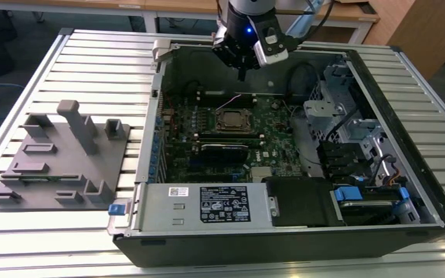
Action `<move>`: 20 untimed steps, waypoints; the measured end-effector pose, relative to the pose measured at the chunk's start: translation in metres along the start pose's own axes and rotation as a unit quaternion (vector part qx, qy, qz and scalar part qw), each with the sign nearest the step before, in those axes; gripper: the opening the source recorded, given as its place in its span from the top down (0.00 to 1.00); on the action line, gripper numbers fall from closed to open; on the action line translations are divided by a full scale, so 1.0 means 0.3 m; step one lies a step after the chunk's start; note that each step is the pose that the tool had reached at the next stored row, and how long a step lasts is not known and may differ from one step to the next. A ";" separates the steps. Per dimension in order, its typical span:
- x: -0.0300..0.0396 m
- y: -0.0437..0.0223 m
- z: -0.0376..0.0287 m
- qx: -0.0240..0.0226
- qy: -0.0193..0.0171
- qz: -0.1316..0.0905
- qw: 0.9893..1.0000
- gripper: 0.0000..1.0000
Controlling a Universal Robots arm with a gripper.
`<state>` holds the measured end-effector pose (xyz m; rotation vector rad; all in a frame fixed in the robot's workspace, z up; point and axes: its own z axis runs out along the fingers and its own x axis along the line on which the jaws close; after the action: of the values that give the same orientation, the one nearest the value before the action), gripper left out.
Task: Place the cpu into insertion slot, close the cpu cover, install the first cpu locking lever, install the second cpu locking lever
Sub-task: 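Install the first cpu locking lever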
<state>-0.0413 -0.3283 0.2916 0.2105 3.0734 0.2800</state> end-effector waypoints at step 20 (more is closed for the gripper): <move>0.017 -0.009 0.021 -0.001 -0.007 -0.001 1.000 0.90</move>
<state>-0.0462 -0.3290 0.2846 0.2079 3.0592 0.2804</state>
